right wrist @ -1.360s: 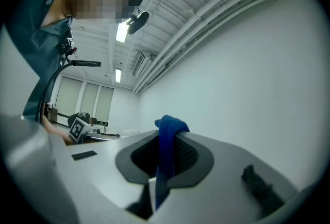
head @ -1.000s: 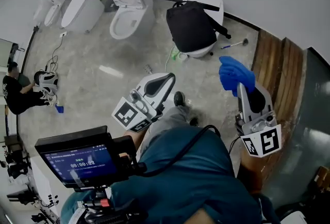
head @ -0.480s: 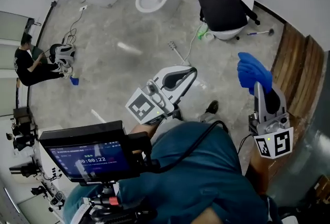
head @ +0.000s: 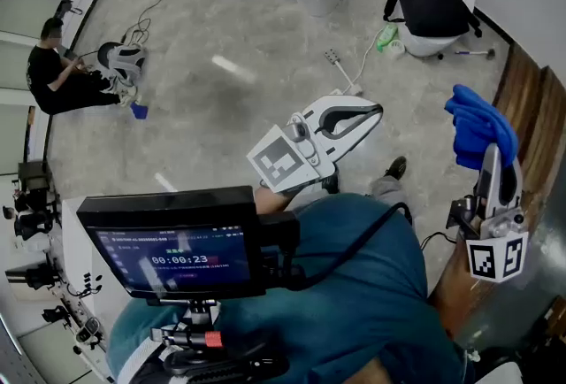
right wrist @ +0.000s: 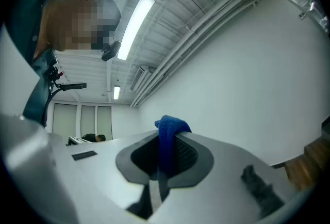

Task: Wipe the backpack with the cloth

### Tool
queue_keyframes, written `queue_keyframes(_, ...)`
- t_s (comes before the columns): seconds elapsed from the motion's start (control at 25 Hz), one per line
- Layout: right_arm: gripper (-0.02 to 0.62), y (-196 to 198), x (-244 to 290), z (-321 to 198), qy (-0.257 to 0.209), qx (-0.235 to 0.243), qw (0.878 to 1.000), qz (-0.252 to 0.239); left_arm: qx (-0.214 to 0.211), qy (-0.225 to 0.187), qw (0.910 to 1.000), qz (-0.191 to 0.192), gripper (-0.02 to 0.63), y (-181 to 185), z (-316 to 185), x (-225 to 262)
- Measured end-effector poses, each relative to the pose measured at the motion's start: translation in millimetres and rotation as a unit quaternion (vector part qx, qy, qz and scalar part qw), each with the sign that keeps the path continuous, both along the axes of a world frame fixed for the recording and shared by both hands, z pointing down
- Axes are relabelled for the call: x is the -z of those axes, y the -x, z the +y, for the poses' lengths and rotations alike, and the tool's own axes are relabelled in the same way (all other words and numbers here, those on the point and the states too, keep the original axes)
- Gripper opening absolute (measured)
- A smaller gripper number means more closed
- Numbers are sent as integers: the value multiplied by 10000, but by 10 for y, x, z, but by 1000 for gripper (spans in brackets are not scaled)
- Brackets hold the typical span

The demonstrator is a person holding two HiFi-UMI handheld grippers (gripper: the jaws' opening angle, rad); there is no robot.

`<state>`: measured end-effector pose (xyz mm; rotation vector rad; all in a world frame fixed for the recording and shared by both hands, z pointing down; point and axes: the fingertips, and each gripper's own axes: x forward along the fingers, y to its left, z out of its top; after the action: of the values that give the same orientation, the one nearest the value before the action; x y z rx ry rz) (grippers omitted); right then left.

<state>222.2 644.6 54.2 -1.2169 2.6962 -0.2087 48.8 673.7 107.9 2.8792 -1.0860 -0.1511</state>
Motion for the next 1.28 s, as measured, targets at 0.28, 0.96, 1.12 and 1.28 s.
queue_keyframes(0.28,26,6,-233,433,36,-181,9998,35,-176,-106,9998,60,5,75,296,-213)
queue_keyframes(0.96,21,-303,330,1248,-265,-547,9955,726,-304,-225,9990,230,5,-292,1027,319)
queue_keyframes(1.12,21,-349,343,1277,-252,-511,9956,742,-264,-237,9991,248,5,-340,1058,361)
queue_keyframes(1.28,21,-357,345,1345,-294,-470,9955,764,-202,-260,9992,247,5,-333,1127,362)
